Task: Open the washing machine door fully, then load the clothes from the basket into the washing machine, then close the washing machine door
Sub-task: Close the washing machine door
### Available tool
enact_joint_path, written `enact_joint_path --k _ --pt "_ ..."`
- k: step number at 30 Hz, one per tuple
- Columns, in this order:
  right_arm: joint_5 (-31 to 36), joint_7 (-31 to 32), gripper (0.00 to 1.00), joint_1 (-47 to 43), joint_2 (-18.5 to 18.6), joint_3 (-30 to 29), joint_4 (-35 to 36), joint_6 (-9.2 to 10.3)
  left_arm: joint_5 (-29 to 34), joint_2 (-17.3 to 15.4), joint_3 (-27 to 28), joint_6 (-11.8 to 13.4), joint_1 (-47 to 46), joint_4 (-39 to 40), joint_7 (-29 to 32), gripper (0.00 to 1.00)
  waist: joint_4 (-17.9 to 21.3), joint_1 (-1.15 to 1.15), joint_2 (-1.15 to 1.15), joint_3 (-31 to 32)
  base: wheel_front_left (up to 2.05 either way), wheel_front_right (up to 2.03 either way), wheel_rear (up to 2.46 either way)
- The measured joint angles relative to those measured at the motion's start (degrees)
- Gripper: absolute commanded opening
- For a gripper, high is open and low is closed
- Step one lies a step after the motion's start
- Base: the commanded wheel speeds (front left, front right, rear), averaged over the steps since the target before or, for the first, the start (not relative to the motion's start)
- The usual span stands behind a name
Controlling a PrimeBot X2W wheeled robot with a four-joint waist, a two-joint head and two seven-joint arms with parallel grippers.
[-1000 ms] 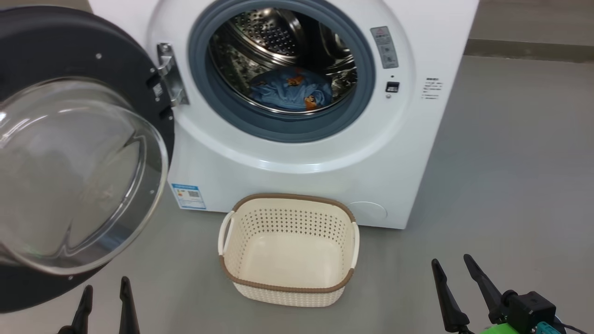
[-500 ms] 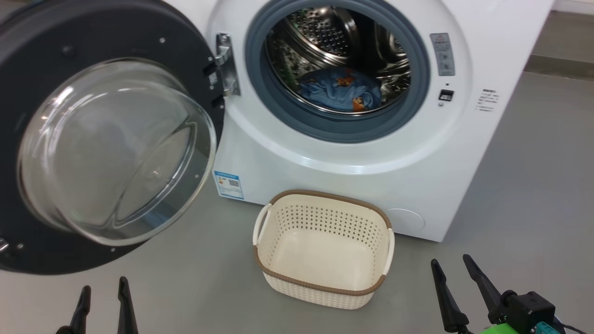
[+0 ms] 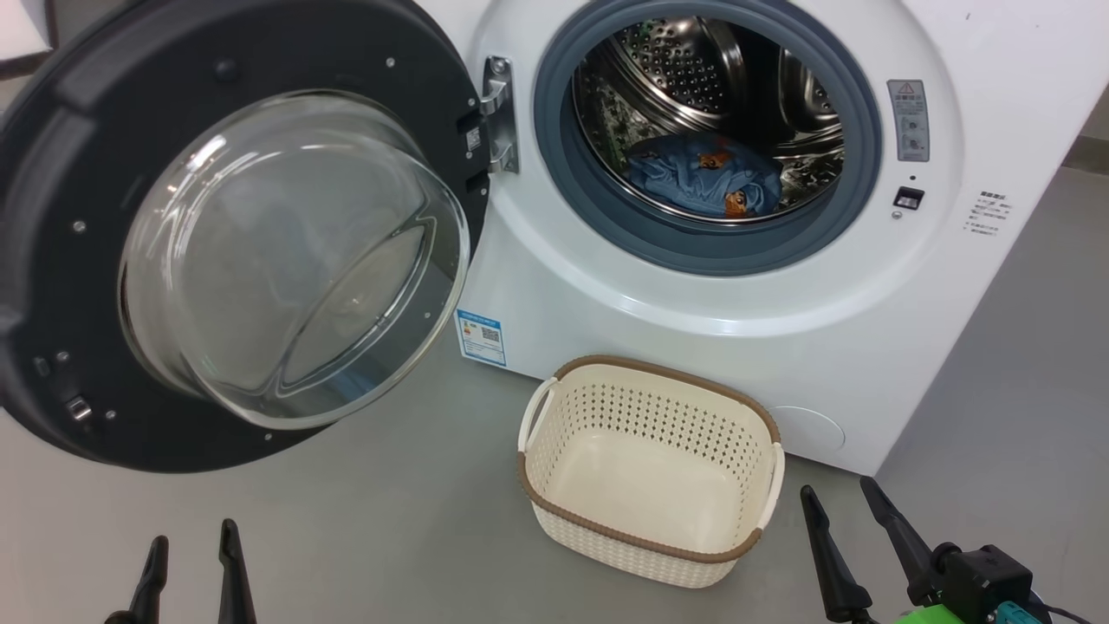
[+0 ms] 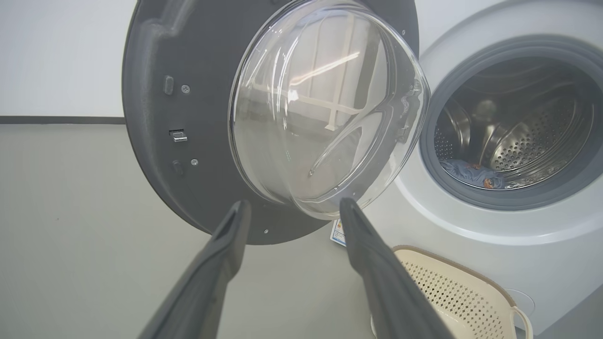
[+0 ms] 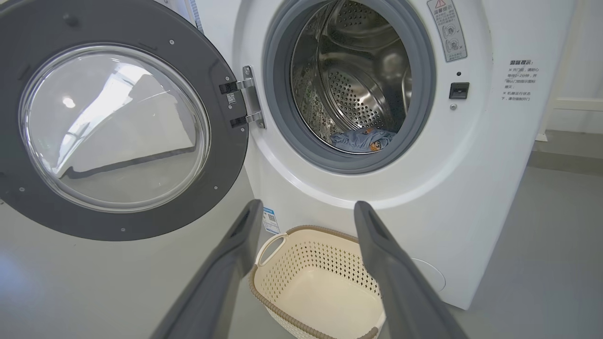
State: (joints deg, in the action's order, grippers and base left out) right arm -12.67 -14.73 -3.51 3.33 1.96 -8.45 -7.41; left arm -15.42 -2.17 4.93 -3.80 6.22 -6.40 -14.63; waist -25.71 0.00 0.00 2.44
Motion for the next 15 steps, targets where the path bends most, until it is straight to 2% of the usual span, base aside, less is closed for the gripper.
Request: enact_joint_path --k 15 --pt "0.0 0.0 1.0 0.0 -0.1 0.5 -0.1 0.0 0.1 0.0 0.6 0.0 0.0 0.0 0.0 1.0 -2.0 0.0 0.0 0.0 0.0 0.0 0.0"
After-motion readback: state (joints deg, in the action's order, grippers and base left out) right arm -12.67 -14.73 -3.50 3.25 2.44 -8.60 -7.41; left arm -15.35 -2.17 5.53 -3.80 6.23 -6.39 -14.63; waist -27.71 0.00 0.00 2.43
